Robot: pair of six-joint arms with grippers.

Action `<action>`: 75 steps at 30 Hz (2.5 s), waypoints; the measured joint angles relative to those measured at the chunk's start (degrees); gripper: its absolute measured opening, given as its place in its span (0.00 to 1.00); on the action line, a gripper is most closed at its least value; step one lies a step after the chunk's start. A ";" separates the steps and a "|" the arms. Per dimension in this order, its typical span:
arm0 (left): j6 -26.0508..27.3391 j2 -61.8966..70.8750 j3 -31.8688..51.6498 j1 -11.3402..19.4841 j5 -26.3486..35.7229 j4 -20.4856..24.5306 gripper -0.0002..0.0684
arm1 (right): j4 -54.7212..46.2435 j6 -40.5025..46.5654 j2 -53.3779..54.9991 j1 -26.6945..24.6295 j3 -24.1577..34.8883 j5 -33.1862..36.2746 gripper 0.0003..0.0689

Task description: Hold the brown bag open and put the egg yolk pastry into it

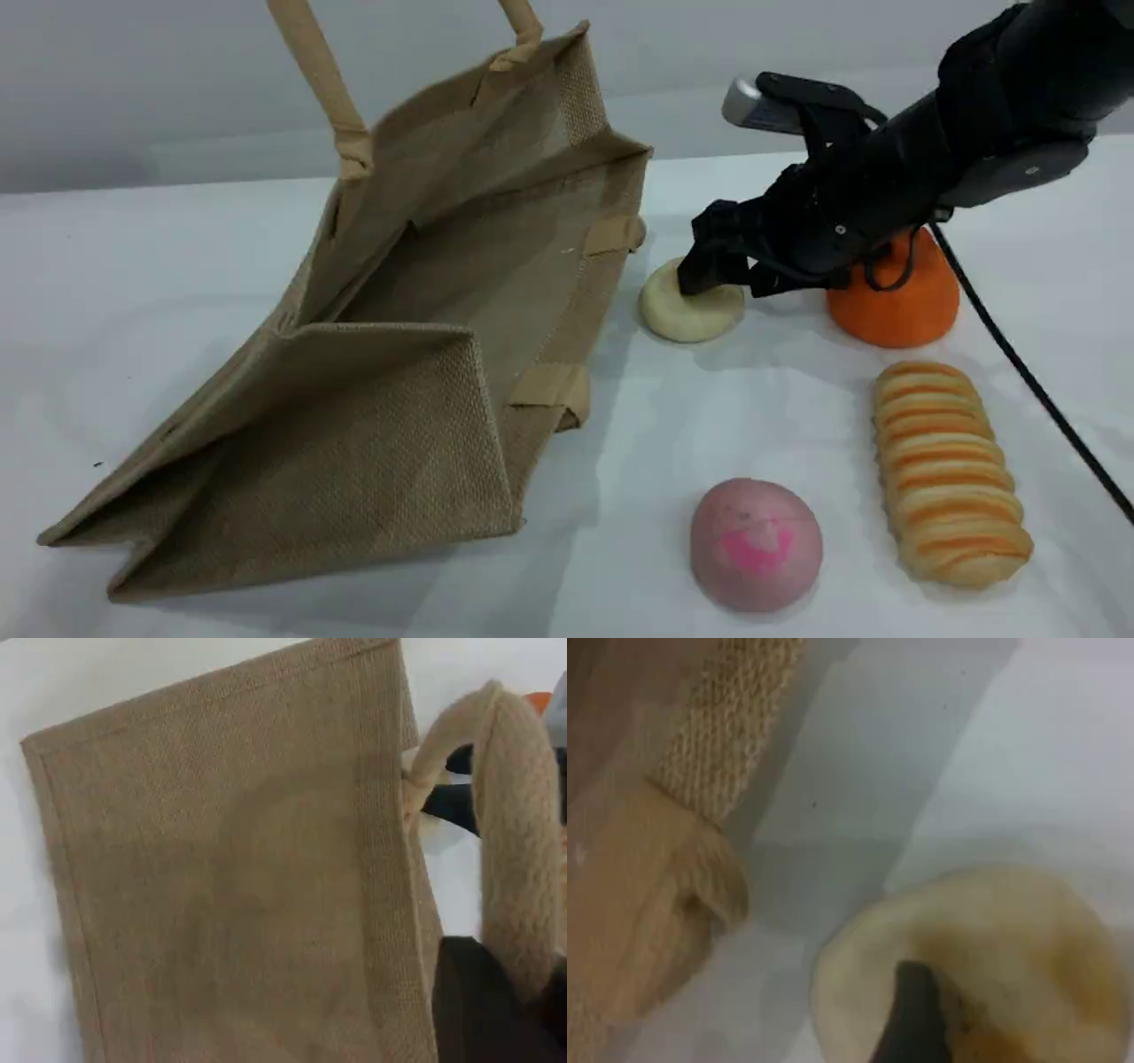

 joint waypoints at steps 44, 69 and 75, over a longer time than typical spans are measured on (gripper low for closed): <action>3.65 0.00 0.00 0.00 0.00 0.02 0.13 | -0.05 -0.04 -15.51 0.00 0.50 -7.49 0.05; 16.75 0.06 -3.39 0.00 -0.02 -12.15 0.13 | -36.42 34.02 -41.55 0.00 15.61 24.04 0.05; 16.82 0.06 -3.39 0.00 -0.02 -12.19 0.13 | -32.54 34.35 -41.44 1.07 18.34 22.05 0.05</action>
